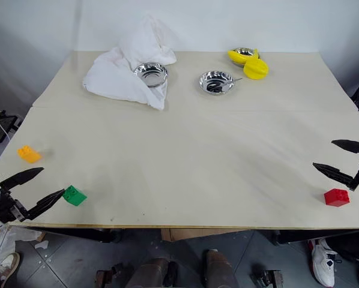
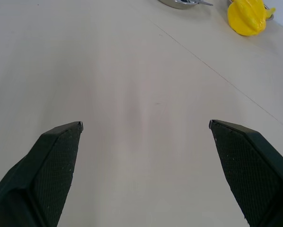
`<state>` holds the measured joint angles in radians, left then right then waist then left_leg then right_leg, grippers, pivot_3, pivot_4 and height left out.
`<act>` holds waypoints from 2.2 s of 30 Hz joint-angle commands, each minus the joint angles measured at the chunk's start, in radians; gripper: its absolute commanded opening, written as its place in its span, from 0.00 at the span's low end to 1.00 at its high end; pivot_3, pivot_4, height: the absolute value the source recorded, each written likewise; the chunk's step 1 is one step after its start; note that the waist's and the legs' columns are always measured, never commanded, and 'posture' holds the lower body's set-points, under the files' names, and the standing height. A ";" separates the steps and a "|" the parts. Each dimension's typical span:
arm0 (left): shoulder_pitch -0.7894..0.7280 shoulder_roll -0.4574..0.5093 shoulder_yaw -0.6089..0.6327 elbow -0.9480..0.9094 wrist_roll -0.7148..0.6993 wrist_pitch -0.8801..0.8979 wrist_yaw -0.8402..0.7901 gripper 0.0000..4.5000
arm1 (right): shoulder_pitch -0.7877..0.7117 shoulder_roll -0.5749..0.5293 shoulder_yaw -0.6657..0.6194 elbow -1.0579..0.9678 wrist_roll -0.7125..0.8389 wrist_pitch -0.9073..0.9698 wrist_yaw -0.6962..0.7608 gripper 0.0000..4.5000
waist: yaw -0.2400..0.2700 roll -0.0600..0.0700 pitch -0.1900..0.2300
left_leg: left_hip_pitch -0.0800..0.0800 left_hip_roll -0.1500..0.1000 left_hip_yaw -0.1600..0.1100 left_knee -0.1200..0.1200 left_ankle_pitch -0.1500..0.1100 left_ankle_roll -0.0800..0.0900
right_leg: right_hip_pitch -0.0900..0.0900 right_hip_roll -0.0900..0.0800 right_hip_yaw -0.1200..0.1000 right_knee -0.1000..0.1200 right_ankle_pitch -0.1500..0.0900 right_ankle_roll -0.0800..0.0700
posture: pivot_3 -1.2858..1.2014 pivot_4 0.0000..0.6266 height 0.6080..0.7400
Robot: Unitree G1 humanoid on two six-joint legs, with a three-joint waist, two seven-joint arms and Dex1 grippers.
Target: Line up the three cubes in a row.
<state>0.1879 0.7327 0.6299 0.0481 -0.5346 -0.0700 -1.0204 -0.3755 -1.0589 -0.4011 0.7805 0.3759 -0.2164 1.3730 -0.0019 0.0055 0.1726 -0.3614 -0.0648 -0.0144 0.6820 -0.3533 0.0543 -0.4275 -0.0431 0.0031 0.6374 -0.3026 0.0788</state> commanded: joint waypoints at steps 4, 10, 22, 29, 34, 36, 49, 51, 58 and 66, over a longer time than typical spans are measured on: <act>-0.043 0.020 0.005 -0.059 -0.088 0.095 -0.007 0.99 | 0.038 -0.012 -0.066 -0.053 0.033 0.003 -0.045 1.00 | 0.001 0.000 0.000 | 0.000 0.000 0.000 0.000 0.000 0.000 | 0.000 0.000 0.000 0.000 0.000 0.000 | 0.52 0.24 1.00; -0.068 0.038 -0.089 -0.172 -0.168 0.212 -0.114 0.99 | 0.252 -0.047 -0.266 -0.137 0.087 0.051 -0.094 1.00 | 0.014 0.000 0.000 | -0.001 0.000 -0.001 0.000 0.000 0.000 | 0.000 0.000 -0.001 0.000 0.000 0.000 | 0.52 0.24 1.00; -0.205 0.008 -0.370 -0.306 -0.091 0.248 -0.107 0.99 | 0.812 -0.062 -0.630 -0.247 0.089 0.245 0.017 1.00 | 0.012 0.004 -0.003 | 0.005 0.000 0.001 -0.002 -0.002 0.004 | 0.005 0.000 0.002 -0.002 0.000 -0.001 | 0.52 0.24 1.00; -0.200 0.006 -0.385 -0.336 -0.096 0.248 -0.101 0.99 | 0.800 -0.133 -0.545 -0.229 0.037 0.242 0.058 1.00 | -0.006 0.007 -0.004 | 0.013 0.000 0.001 -0.004 -0.003 0.006 | 0.015 0.000 0.002 -0.008 -0.001 -0.003 | 0.52 0.24 1.00; -0.190 0.002 -0.385 -0.356 -0.078 0.236 -0.084 0.99 | 0.680 -0.220 -0.337 -0.197 -0.066 0.154 0.093 1.00 | 0.000 0.008 -0.005 | 0.015 0.000 0.001 -0.004 -0.002 0.007 | 0.017 0.000 0.002 -0.009 -0.001 -0.003 | 0.52 0.24 1.00; -0.192 0.001 -0.385 -0.361 -0.076 0.236 -0.076 0.99 | 0.581 -0.255 -0.217 -0.171 -0.113 0.134 0.081 1.00 | 0.001 0.008 -0.005 | 0.015 0.000 0.001 -0.005 -0.002 0.006 | 0.017 0.000 0.002 -0.009 -0.001 -0.003 | 0.52 0.24 1.00; -0.164 0.003 -0.371 -0.448 -0.084 0.262 -0.015 0.99 | -0.142 -0.230 0.372 0.084 -0.441 0.031 0.089 1.00 | 0.003 0.011 -0.005 | 0.010 0.000 0.001 -0.004 0.000 -0.001 | 0.011 0.000 0.000 -0.009 -0.001 -0.003 | 0.52 0.24 1.00; -0.161 0.007 -0.367 -0.460 -0.087 0.271 -0.006 0.99 | -0.182 -0.225 0.410 0.117 -0.464 0.014 0.102 1.00 | 0.010 0.011 -0.005 | 0.009 0.000 -0.001 -0.004 0.000 -0.001 | 0.011 0.000 -0.002 -0.009 -0.001 -0.003 | 0.52 0.24 1.00; -0.155 0.017 -0.349 -0.487 -0.096 0.299 0.010 0.99 | -0.220 -0.237 0.482 0.138 -0.470 0.016 0.223 1.00 | 0.011 0.011 -0.005 | 0.008 0.000 -0.001 -0.003 0.000 0.000 | 0.011 0.000 -0.002 -0.010 -0.001 -0.003 | 0.52 0.24 1.00; -0.178 0.010 -0.369 -0.504 -0.091 0.321 0.030 0.99 | -0.275 -0.259 0.526 0.191 -0.518 -0.116 0.205 1.00 | -0.001 0.011 -0.005 | 0.009 0.000 -0.001 -0.003 0.000 -0.001 | 0.011 0.000 -0.002 -0.009 -0.001 -0.003 | 0.52 0.24 1.00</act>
<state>0.0191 0.7419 0.2557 -0.4197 -0.6180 0.2508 -0.9974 -0.6327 -1.2800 0.1182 0.9550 -0.1249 -0.2857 1.5353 -0.0025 0.0166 0.1677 -0.3527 -0.0644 -0.0154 0.6789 -0.3537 0.0534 -0.4163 -0.0426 0.0011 0.6282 -0.3037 0.0758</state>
